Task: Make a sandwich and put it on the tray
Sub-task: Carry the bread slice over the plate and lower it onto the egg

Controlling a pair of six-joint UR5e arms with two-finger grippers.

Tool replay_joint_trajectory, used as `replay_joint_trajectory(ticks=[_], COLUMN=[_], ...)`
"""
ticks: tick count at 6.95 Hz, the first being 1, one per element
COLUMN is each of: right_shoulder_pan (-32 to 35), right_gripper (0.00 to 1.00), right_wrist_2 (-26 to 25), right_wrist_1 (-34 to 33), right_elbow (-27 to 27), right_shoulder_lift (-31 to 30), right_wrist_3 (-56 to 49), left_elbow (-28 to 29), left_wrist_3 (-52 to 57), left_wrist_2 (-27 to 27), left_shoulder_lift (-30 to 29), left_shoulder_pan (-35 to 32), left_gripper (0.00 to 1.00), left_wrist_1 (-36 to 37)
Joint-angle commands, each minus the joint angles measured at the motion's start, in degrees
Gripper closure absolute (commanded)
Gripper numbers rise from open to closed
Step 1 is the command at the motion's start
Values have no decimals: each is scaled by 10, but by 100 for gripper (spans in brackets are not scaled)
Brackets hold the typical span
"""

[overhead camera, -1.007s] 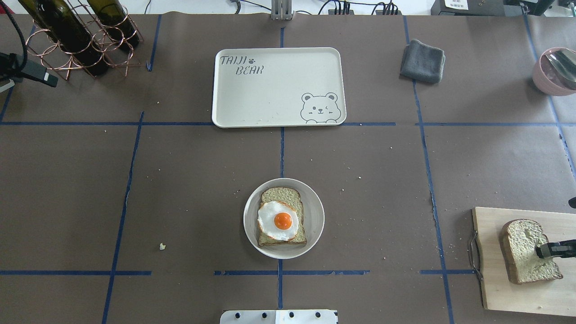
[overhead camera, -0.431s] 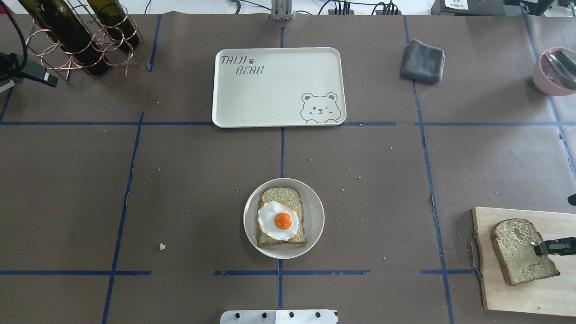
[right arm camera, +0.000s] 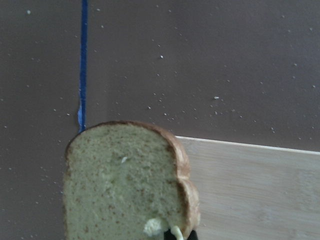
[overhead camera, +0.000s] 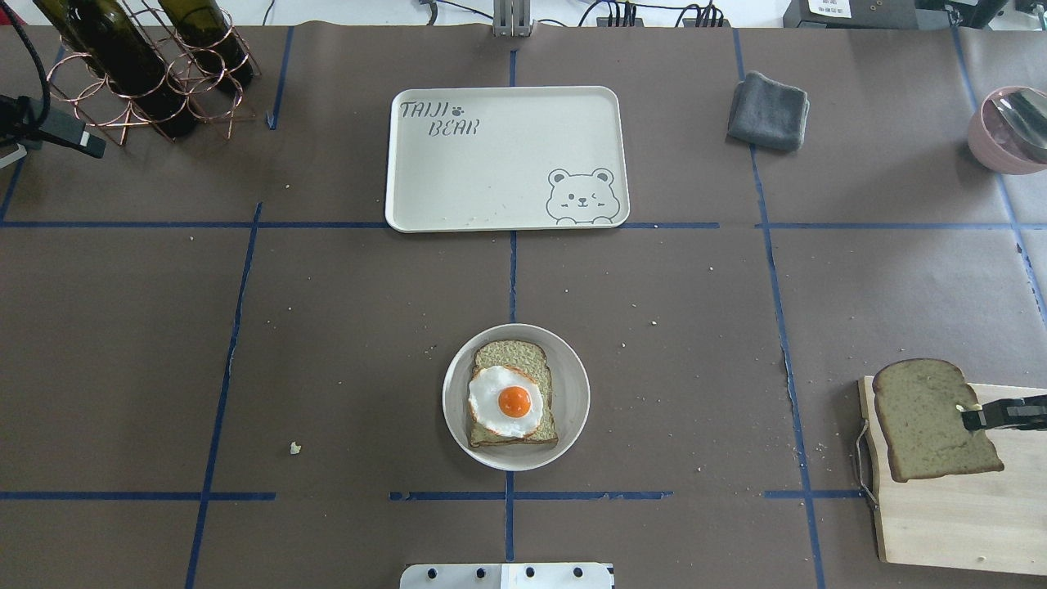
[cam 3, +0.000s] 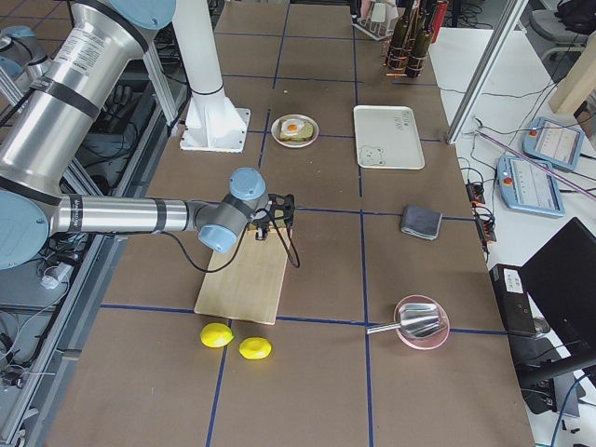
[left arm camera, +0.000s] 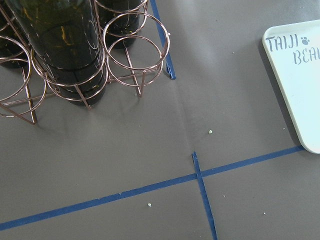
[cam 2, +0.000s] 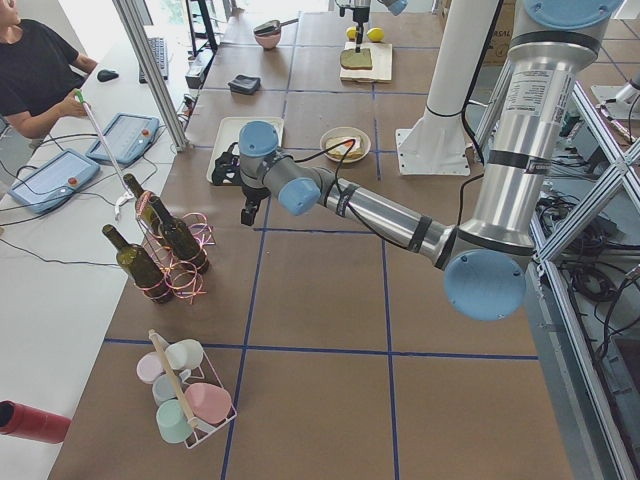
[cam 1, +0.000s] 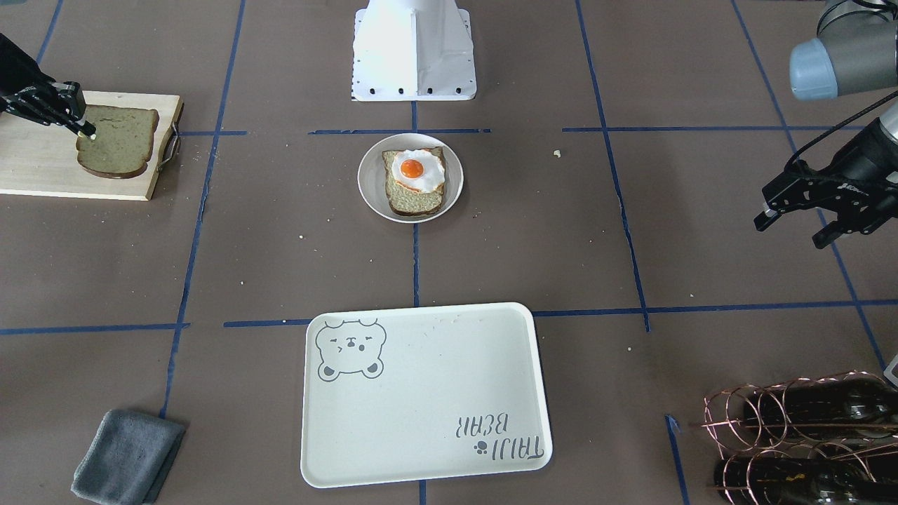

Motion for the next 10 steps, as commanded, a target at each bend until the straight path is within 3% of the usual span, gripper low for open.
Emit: replay_joint_trajectory(ticks=[1,2,4,6,7,9,10], right_shoulder_pan=[37,37,9,-77,-138,-232,-247], right_gripper=[100,100,100,100,100,100,100], right_wrist_2=[52,61,57,-1,-60,-165,-178], right_wrist_1=[-12,-48,-197,-352,-368,-367,-364], right_elbow=[0,2,0,-11,-44,-78,-89], right_shoulder_lift=[91,159,336,485,535,561,562], right_wrist_3=[7,53,112,139,173,195,196], left_elbow=[0,0,2,8,9,10,10], left_wrist_3=[-1,-1,-2,-1,-2,-2,-2], left_wrist_2=[0,0,-1,-1,-1,-1,-1], left_shoulder_lift=[1,1,3,3,3,3,3], left_shoulder_pan=[1,1,1,1,1,1,1], left_gripper=[0,0,0,0,0,0,0], left_wrist_1=[0,0,0,-1,-1,-1,-1])
